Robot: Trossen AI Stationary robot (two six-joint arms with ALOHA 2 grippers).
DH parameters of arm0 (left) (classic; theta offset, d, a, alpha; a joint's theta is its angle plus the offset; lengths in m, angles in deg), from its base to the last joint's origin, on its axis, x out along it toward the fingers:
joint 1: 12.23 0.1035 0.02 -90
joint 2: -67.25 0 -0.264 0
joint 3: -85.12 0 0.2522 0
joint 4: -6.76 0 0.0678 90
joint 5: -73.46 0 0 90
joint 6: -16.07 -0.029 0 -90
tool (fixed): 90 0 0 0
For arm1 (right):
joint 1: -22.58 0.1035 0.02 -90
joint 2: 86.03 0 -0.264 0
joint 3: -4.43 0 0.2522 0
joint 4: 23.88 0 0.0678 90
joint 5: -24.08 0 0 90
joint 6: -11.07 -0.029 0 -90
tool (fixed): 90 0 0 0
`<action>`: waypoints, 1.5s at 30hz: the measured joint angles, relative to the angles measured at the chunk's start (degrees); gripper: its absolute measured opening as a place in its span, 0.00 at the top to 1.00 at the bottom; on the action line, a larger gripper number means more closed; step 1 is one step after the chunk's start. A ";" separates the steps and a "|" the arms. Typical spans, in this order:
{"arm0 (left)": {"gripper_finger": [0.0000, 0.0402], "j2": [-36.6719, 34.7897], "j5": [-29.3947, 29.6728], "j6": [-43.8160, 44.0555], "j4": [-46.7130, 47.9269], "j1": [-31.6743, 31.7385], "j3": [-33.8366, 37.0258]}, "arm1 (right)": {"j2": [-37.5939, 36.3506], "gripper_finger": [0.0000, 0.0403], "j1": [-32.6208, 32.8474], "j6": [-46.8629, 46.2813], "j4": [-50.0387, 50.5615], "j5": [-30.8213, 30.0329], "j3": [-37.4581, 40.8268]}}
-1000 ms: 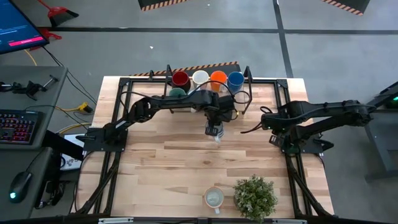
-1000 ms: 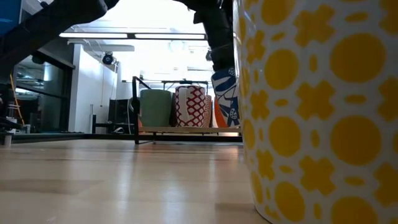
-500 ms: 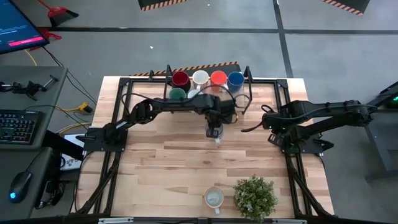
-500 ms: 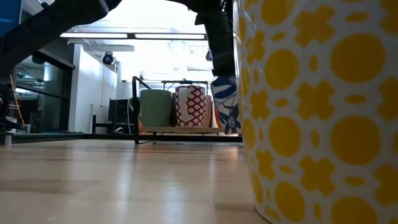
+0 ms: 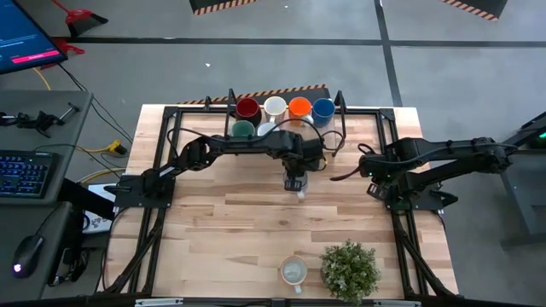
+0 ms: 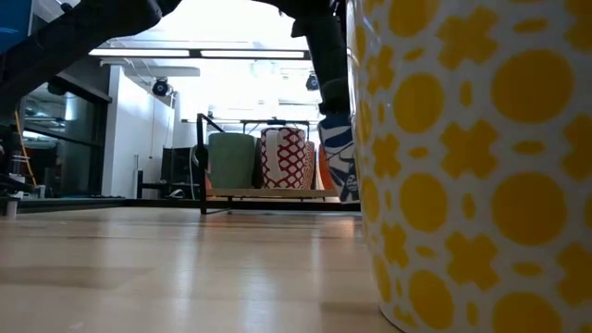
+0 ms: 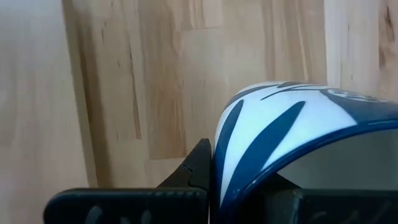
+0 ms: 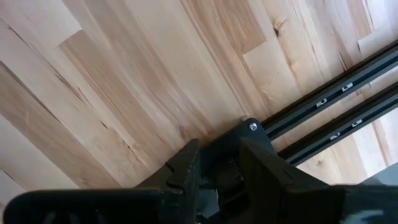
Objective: Place coffee mugs
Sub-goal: Move the blue pattern mug to the center table
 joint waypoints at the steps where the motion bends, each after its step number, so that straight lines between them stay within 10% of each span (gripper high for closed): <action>1: 0.97 0.09 -0.16 1.14 -0.02 0.23 -0.01 | 0.00 0.77 0.00 0.00 -0.25 0.00 0.00; 45: 0.95 3.28 1.38 0.55 0.39 0.23 -0.13 | 0.02 0.77 0.00 0.17 -4.60 0.01 -0.02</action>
